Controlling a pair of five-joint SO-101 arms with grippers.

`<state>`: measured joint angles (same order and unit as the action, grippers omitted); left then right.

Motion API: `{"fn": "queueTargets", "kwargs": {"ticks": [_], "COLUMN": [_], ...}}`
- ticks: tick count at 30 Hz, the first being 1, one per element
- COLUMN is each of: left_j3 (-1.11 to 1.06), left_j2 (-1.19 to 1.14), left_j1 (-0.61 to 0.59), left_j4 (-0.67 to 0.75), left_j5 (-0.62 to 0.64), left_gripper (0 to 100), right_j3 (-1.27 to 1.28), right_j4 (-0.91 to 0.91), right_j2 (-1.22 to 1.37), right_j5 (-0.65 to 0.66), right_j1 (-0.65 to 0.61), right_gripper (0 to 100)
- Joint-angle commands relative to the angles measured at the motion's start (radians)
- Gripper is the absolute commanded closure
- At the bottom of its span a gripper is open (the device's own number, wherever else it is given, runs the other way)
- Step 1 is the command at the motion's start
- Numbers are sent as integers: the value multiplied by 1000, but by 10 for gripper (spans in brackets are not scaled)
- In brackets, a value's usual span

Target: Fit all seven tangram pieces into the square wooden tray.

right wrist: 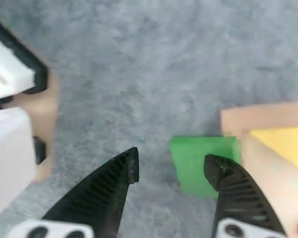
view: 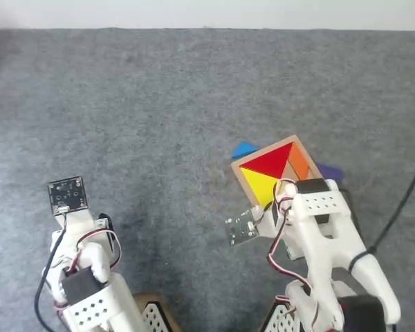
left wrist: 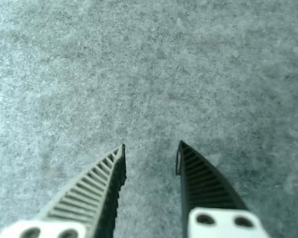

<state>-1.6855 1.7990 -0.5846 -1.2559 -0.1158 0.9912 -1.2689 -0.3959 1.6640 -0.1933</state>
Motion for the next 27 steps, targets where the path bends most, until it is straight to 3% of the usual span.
{"fn": "queueTargets", "kwargs": {"ticks": [1,13,22,27], "left_j3": [4,4,4,4], "left_j2": [18,18,18,18], "left_j1": [-6,-6,-6,-6], "left_j4": [-5,-5,-5,-5], "left_j5": [8,8,8,8], "left_gripper": [833,833,833,833], "right_j3": [-6,-8,-95,-120], "right_j4": [51,219,266,288], "right_j2": [-39,-58,-33,-33], "right_j5": [-54,-121,-305,-509], "right_j1": [2,10,134,120], "right_gripper": [721,721,723,723]}}
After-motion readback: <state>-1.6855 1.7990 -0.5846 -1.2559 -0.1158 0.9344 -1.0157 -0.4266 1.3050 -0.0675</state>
